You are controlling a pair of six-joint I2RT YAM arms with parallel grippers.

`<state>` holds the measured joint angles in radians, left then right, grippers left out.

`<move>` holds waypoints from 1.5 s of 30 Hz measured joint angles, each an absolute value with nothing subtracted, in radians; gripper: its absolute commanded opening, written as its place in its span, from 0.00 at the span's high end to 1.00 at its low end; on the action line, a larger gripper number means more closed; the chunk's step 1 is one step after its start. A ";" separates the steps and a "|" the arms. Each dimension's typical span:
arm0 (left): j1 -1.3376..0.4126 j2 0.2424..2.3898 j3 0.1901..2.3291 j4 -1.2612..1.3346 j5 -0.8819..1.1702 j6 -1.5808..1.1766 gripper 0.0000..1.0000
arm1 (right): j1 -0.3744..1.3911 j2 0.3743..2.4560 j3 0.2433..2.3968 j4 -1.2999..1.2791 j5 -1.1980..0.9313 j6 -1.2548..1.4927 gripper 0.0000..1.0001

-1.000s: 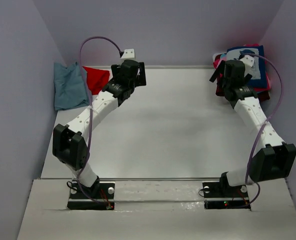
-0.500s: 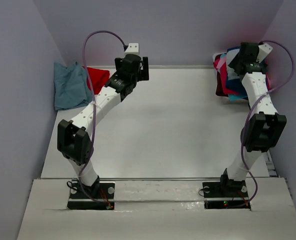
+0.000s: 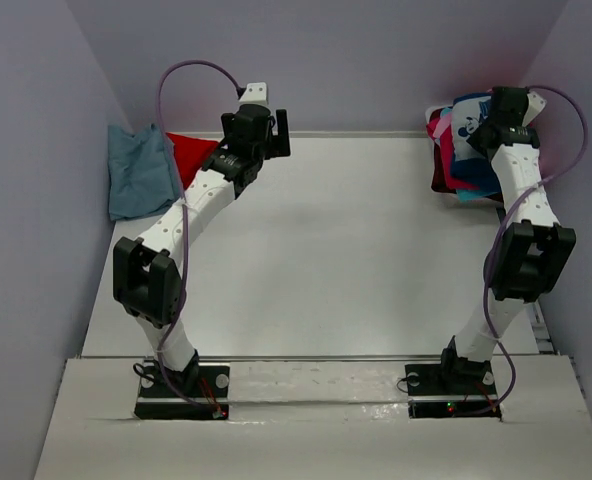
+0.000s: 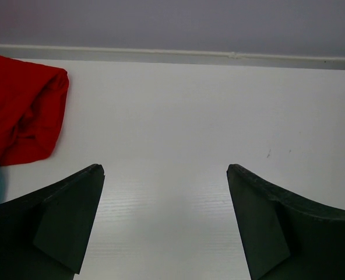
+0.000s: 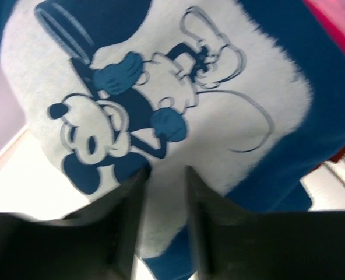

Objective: Fold and stack the t-shirts
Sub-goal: Grab the tshirt from the pile, then move the tshirt to the center of the board

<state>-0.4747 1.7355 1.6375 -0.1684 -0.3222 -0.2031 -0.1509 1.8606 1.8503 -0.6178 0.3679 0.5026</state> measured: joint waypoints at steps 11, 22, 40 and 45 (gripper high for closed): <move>-0.476 1.739 1.637 -0.169 -0.321 -0.204 0.01 | -0.151 1.873 1.850 -0.614 0.226 0.501 0.67; -0.469 1.742 1.614 -0.170 -0.300 -0.210 0.01 | -0.150 1.848 1.882 -0.714 0.190 0.513 0.17; -0.449 1.765 1.614 -0.184 -0.272 -0.213 0.01 | -0.150 1.951 1.866 -0.701 0.096 0.536 0.93; -0.444 1.765 1.614 -0.184 -0.265 -0.213 0.01 | -0.150 1.946 1.870 -0.707 0.083 0.537 0.93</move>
<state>-0.4442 1.7645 1.6138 -0.1841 -0.2646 -0.2131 -0.1501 1.9457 1.8702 -0.7074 0.0834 0.5365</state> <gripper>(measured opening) 0.989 0.095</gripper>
